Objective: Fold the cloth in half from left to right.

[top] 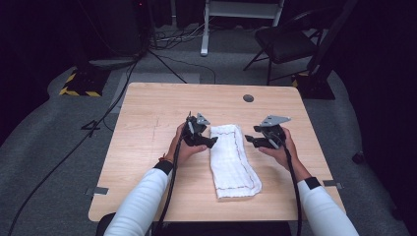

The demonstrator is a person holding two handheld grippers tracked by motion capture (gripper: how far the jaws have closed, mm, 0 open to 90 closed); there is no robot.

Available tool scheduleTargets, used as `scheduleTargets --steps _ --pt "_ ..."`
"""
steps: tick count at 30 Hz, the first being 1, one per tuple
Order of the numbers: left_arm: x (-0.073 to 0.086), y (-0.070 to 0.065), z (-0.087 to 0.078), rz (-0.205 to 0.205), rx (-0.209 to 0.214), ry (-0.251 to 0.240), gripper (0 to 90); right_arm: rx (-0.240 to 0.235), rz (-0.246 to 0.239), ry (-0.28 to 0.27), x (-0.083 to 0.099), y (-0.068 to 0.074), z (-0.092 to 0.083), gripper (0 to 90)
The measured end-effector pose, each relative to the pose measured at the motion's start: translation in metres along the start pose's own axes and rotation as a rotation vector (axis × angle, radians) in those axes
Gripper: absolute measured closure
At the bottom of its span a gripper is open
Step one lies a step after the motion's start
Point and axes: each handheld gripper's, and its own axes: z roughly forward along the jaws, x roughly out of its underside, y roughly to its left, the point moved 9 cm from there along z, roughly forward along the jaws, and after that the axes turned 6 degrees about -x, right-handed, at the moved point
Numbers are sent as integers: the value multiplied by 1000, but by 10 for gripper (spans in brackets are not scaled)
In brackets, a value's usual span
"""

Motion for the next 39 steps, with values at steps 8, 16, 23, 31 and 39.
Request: scheduleTargets --steps 8,16,23,31,39 --pt "-4 17 34 2 -85 66 229 16 9 62 -12 -11 47 431" --pt "5 23 40 -14 -86 95 206 22 -30 137 -11 -8 77 386" --pt "4 26 46 -16 -69 97 161 -66 75 136 -5 -18 84 368" --pt "1 24 48 -14 -1 115 198 -133 68 147 -7 -11 85 568" --pt "-4 7 46 29 103 103 597 -172 73 153 -8 -3 84 780"
